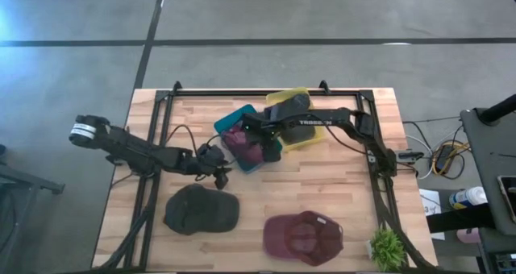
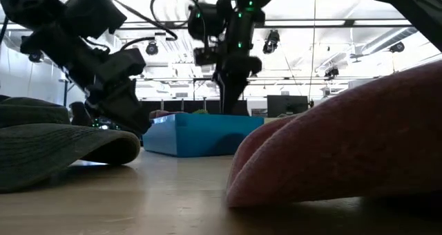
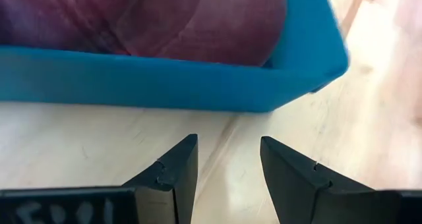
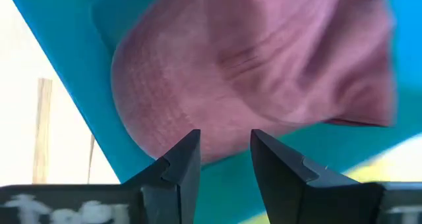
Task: Pick & Place hat
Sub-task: Put the red cap into the blue bin
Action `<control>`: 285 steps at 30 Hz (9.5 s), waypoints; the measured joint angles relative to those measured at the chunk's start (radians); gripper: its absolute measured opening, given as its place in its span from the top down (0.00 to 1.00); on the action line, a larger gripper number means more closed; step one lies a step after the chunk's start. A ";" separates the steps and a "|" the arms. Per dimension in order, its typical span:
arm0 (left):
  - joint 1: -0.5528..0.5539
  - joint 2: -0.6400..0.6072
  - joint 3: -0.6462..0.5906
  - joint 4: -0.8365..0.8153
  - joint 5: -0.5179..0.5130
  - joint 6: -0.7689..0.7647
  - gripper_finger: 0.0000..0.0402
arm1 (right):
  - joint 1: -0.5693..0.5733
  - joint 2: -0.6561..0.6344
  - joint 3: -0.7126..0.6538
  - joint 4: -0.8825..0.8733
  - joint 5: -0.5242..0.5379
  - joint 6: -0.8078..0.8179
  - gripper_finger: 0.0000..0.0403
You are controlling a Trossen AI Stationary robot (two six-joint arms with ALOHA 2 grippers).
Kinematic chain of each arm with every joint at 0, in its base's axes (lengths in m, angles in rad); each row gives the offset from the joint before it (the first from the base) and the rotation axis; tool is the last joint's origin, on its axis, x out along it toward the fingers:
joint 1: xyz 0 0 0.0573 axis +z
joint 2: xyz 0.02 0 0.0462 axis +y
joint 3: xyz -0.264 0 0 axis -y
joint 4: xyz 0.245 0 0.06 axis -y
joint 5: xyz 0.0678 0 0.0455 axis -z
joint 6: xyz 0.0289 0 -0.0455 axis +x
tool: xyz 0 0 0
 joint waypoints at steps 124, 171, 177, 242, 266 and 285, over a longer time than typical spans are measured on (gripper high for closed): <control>-0.324 0.795 0.983 -0.128 0.329 0.216 0.61 | 1.234 -0.354 -0.353 -0.409 0.071 2.014 0.68; -0.320 0.872 1.030 -0.223 0.211 0.084 0.61 | 0.783 -0.223 -0.692 0.563 0.086 1.099 0.75; -0.348 0.864 1.036 -0.366 0.195 0.022 0.61 | 0.801 -0.328 -0.694 0.231 0.170 1.151 0.76; -0.171 0.665 0.786 -0.293 0.496 0.197 0.76 | 0.864 -0.538 -0.801 0.385 0.216 1.516 0.46; -0.163 0.402 0.785 -0.319 0.492 -0.008 0.99 | 0.787 -0.594 -0.814 0.616 0.242 1.373 0.52; -0.169 0.400 0.785 -0.371 0.290 -0.094 0.97 | 0.729 -0.650 -0.711 0.527 0.188 1.252 0.53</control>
